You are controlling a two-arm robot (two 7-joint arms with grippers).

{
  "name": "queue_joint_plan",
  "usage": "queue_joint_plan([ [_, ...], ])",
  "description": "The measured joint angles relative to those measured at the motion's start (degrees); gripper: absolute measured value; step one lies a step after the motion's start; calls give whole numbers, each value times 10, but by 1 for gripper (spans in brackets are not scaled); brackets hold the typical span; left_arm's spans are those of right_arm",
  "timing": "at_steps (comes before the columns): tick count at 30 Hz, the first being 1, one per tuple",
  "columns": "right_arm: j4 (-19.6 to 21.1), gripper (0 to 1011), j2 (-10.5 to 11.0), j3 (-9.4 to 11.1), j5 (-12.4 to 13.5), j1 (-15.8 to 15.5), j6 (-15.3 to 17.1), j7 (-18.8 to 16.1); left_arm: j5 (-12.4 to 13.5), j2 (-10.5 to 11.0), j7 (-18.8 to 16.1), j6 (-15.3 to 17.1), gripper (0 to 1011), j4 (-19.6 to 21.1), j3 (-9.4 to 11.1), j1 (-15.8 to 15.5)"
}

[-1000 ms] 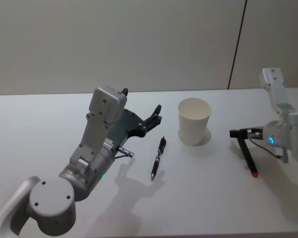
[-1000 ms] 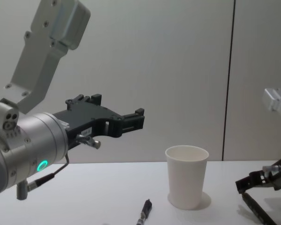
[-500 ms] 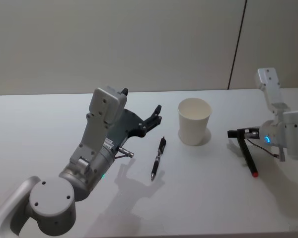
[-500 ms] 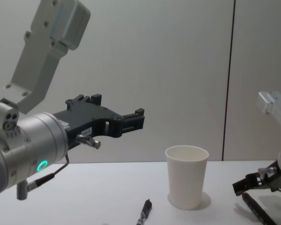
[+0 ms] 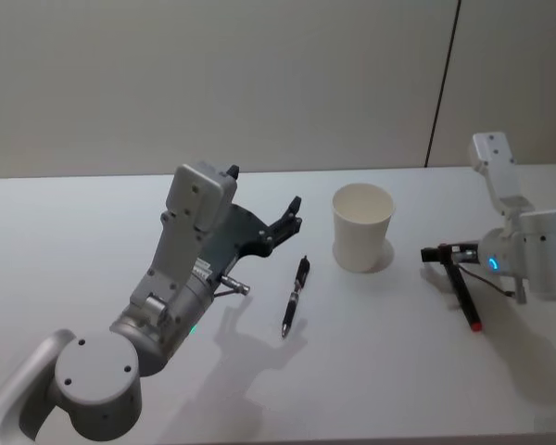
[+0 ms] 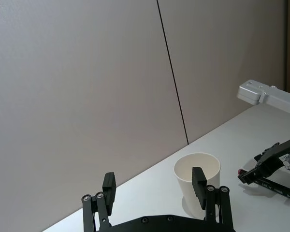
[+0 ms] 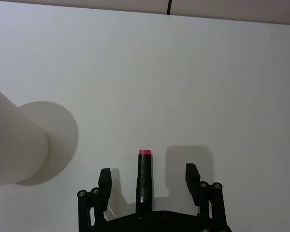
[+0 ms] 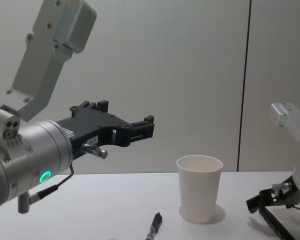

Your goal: Place the pen into the pen holder.

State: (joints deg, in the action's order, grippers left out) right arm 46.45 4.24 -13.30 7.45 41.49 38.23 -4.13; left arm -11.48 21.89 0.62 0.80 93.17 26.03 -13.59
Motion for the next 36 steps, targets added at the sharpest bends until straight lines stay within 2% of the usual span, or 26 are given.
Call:
queue_joint_plan([
  [4, -8, 919, -2, -1, -1, 2, -4, -1, 0, 0, 0, 0, 1003, 0, 0, 0],
  [6, -14, 837, -3, -2, -2, 4, -6, -2, 0, 0, 0, 0, 1003, 0, 0, 0],
  [7, -16, 837, -3, -2, -3, 5, -7, -2, 0, 0, 0, 0, 1003, 0, 0, 0],
  [9, -19, 748, -4, -2, -3, 5, -8, -2, 0, 0, 0, 0, 1003, 0, 0, 0],
  [13, -26, 681, -6, -3, -3, 7, -11, -3, 0, 0, 0, 0, 1003, 0, 0, 0],
  [14, -28, 611, -6, -3, -3, 8, -11, -4, 0, 0, 0, 0, 1003, 0, 0, 0],
  [17, -33, 550, -7, -4, -3, 9, -13, -4, 0, 0, 0, 0, 1003, 0, 0, 0],
  [20, -40, 403, -8, -4, -3, 11, -15, -4, 0, 0, 0, 0, 1003, 0, 0, 0],
  [26, -49, 223, -10, -4, -3, 14, -19, -4, 0, 0, 0, 0, 1003, 0, 0, 0],
  [28, -51, 187, -11, -3, -3, 15, -20, -4, 0, 0, 0, 0, 1003, 0, 0, 0],
  [36, -55, 183, -12, -1, 0, 16, -26, -4, 0, 0, 0, 0, 1003, 0, 0, 0],
])
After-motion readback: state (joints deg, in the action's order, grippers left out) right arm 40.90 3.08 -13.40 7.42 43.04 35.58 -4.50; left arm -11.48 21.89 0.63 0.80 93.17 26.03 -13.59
